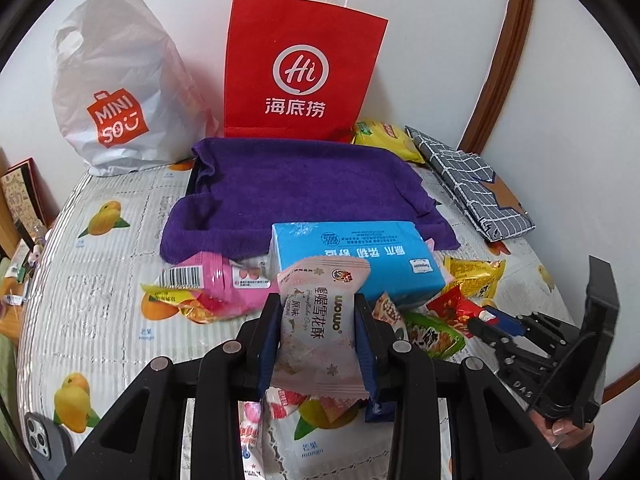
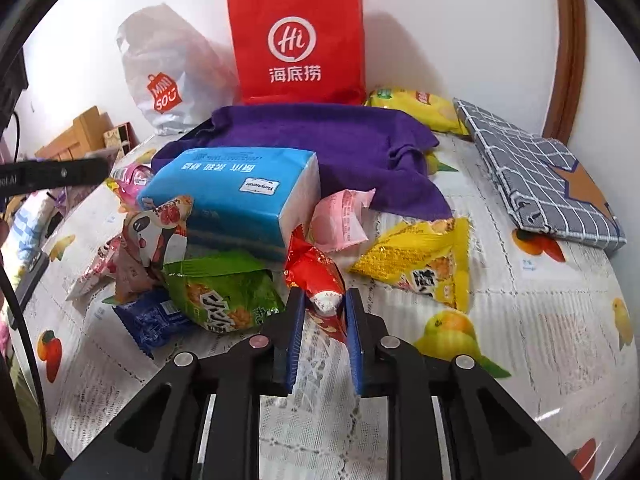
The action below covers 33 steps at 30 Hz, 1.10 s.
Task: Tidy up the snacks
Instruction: 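Lift both held packets and carry them toward the purple towel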
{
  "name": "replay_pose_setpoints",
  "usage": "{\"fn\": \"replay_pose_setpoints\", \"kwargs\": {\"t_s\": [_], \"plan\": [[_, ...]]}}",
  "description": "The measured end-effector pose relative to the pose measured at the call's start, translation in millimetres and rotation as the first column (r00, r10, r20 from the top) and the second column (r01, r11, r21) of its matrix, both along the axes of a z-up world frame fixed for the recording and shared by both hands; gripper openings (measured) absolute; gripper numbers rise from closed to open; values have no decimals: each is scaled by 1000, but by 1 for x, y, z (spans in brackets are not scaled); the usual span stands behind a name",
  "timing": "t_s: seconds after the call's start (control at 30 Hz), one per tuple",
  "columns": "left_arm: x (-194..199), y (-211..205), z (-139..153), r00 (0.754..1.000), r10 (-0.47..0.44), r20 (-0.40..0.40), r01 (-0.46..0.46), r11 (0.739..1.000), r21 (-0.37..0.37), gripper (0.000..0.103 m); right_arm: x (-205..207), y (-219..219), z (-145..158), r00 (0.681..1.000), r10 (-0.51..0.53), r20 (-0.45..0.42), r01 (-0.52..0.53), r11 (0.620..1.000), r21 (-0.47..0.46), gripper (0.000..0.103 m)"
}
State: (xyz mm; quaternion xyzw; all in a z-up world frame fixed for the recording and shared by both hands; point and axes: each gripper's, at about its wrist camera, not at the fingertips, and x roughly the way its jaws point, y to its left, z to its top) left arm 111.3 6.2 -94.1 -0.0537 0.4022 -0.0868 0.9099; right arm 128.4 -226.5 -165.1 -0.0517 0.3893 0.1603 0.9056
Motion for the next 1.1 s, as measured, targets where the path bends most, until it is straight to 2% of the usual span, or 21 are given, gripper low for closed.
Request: {"fn": "replay_pose_setpoints", "kwargs": {"t_s": [0.1, 0.2, 0.23, 0.3, 0.43, 0.67, 0.77, 0.83, 0.9, 0.97, 1.0, 1.1], "plan": [[2, 0, -1, 1000, -3, -2, 3, 1000, -4, 33, 11, 4, -9, 1000, 4, -24, -4, 1000, -4, 42], [2, 2, -3, 1000, -1, -7, 1, 1000, -8, 33, 20, 7, -19, 999, 3, -49, -4, 1000, -10, 43], [2, 4, -3, 1000, 1, -7, -1, 1000, -9, 33, 24, 8, -22, 998, -3, -59, 3, 1000, -10, 42], [2, 6, -3, 1000, 5, -6, -5, 1000, -9, 33, 26, 7, -23, 998, -11, -57, 12, 1000, 8, 25], [3, 12, -1, 1000, 18, -7, -18, 1000, -11, 33, 21, 3, -12, 1000, -9, -25, 11, 999, 53, 24], [6, 10, 2, 1000, 7, -3, -7, 1000, -28, 33, 26, 6, -10, 999, -3, -53, 6, 998, 62, 26], [6, 7, 1, 1000, -3, -5, 3, 1000, -26, 33, 32, 9, -12, 998, 7, -65, -2, 997, 76, 34], [6, 7, 0, 1000, -4, -6, 4, 1000, -21, 33, 38, 11, -15, 997, 2, -77, 3, 997, 72, 44], [5, 8, 0, 1000, -1, -9, 1, 1000, -20, 33, 41, 12, -16, 997, 0, -80, 6, 997, 78, 45], [5, 10, -1, 1000, 4, -12, -5, 1000, -21, 33, 42, 13, -18, 996, -3, -88, 10, 997, 78, 35], [4, 11, -1, 1000, 6, -13, -7, 1000, -22, 33, 43, 14, -20, 995, -3, -96, 10, 997, 72, 26], [4, 13, -1, 1000, 12, -12, -12, 1000, -20, 33, 39, 13, -19, 996, -20, -88, 25, 998, 62, 25]]}}
